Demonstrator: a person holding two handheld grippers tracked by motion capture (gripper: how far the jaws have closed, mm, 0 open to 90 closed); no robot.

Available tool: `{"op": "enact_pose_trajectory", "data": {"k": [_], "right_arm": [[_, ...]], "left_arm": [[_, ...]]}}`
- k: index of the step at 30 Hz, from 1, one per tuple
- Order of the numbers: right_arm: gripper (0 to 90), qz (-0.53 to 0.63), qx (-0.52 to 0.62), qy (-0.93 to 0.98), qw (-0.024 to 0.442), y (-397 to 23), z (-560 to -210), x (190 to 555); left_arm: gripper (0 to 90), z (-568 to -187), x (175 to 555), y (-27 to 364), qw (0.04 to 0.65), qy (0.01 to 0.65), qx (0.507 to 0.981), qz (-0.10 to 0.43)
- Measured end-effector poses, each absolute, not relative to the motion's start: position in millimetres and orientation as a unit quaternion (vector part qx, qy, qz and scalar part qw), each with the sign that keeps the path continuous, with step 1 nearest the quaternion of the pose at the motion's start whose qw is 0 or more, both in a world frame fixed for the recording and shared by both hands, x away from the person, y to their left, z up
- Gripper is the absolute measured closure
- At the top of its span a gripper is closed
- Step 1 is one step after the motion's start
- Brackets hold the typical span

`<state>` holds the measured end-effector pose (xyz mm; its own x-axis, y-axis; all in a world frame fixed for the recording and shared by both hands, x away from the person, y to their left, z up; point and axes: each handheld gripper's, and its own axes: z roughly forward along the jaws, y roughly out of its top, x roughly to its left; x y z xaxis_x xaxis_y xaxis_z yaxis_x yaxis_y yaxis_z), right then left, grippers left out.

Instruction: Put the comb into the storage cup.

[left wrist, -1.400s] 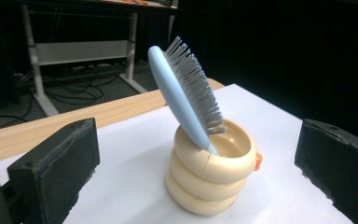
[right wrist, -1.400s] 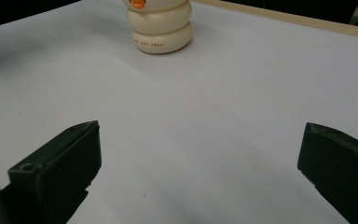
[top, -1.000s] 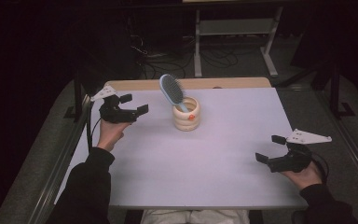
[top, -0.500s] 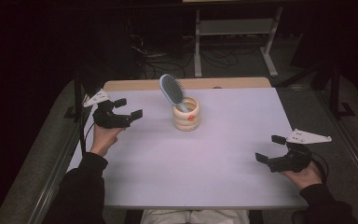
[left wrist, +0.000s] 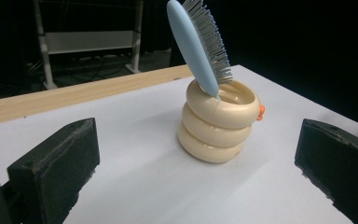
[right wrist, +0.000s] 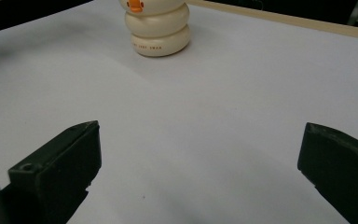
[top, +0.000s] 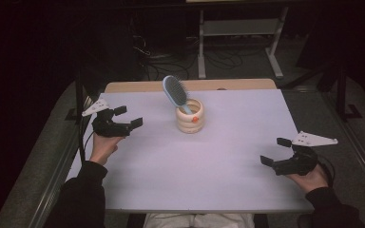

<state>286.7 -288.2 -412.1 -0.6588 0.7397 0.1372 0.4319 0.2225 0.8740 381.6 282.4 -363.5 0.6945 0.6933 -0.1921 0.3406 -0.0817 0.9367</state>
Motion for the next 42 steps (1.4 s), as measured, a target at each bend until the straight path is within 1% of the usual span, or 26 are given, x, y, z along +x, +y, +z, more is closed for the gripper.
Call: {"op": "enact_pose_trajectory", "data": {"k": [10, 13, 22, 42], "right_arm": [[0.0, 0.49, 0.382, 0.768, 0.156, -287.6, -412.6, 287.2], [0.0, 0.489, 0.383, 0.768, 0.156, -287.6, -412.7, 287.2], [0.0, 0.49, 0.383, 0.768, 0.156, -287.9, -412.6, 286.8], [0.0, 0.503, 0.393, 0.754, 0.159, -294.6, -410.3, 284.6]], "left_arm": [[0.0, -374.4, 367.2, 299.6, 0.579, 0.366, 0.711, 0.155], [0.0, -377.8, 362.0, 305.1, 0.58, 0.367, 0.708, 0.166], [0.0, -382.9, 348.6, 318.9, 0.587, 0.367, 0.699, 0.177], [0.0, -394.2, 312.1, 348.1, 0.564, 0.371, 0.709, 0.206]]}}
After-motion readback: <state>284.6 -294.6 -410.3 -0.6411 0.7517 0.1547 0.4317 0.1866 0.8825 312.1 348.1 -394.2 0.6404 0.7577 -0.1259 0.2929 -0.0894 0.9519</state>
